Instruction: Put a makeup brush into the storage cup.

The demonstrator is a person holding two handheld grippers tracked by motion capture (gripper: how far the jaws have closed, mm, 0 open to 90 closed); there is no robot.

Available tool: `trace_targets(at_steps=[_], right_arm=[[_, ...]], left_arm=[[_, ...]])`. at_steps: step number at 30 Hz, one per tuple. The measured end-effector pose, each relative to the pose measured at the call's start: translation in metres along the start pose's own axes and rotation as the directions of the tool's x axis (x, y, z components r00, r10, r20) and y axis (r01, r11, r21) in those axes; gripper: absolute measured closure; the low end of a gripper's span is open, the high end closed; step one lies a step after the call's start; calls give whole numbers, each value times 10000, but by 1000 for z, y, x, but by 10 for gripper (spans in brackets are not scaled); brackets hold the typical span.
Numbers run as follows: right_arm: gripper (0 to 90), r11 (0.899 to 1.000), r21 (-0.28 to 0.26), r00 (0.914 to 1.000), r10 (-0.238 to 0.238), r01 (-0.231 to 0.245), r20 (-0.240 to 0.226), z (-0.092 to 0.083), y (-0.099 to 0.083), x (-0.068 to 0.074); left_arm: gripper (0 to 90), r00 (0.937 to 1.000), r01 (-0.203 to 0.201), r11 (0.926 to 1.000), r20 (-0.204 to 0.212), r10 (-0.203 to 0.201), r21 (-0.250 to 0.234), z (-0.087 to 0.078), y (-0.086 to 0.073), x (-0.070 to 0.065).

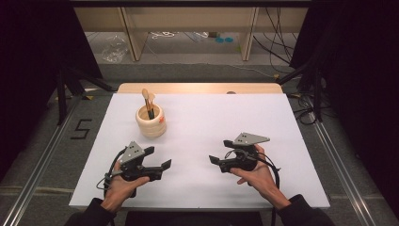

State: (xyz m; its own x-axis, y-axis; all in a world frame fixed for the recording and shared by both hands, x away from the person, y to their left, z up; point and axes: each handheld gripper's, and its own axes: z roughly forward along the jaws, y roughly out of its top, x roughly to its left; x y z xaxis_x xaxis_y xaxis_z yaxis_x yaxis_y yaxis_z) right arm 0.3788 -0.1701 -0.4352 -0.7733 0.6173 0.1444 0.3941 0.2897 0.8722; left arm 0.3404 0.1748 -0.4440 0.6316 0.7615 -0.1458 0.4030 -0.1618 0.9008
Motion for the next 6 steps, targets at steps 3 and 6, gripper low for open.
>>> trace_targets(at_steps=[3,6], right_arm=[[175,9999,84,10000,-65,64,71,-1,0,0],[174,9999,103,9999,-69,68,125,0,0,-1]], left_arm=[[161,9999,138,9999,-34,-138,-48,0,0,0],[161,9999,142,9999,-42,-143,-56,0,0,0]])
